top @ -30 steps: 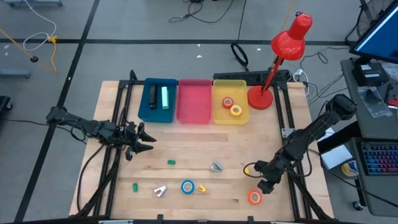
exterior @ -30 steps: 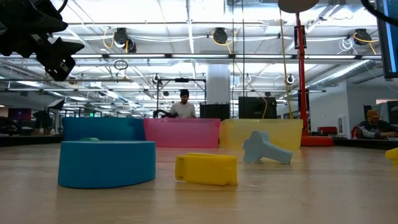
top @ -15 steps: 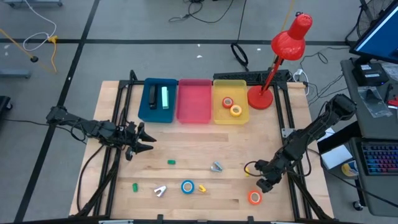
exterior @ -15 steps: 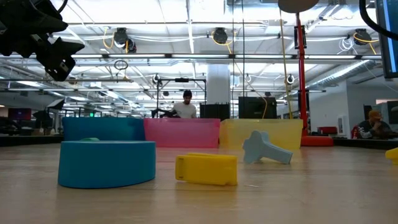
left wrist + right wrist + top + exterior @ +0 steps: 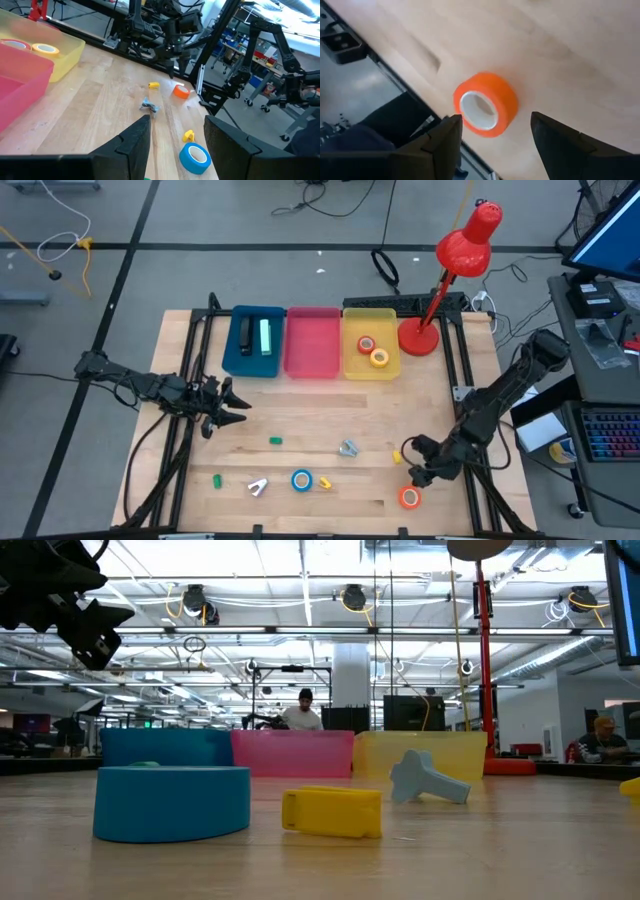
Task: Pick and place Stapler, Stapler remover, tape
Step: Put the orange tape into the yellow bin
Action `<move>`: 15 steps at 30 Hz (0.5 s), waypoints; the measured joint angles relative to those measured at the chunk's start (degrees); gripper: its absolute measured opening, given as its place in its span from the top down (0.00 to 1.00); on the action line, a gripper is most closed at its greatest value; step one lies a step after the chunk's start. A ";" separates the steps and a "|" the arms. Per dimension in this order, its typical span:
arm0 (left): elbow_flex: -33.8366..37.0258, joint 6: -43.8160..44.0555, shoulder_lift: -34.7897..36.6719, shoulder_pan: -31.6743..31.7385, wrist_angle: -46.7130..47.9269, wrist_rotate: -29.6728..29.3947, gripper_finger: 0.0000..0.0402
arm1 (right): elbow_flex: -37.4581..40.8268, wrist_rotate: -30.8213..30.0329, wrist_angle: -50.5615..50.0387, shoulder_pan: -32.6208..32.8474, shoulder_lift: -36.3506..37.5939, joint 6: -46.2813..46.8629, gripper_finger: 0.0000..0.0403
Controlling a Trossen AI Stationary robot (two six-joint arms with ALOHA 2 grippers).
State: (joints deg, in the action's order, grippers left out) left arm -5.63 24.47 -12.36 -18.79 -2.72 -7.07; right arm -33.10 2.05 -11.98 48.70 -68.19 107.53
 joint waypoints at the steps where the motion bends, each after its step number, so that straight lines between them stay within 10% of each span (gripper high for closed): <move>1: 0.00 0.00 0.00 0.00 0.00 0.02 0.54 | -1.08 -0.70 -0.74 0.57 -0.53 0.02 0.44; 15: -0.02 -0.06 -0.02 -0.02 -0.10 0.02 0.54 | -16.82 1.21 -16.68 1.08 -16.15 -7.28 0.43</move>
State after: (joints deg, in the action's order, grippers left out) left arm -5.65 24.41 -12.38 -18.80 -2.82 -7.05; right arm -49.92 3.27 -28.67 49.78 -84.35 100.25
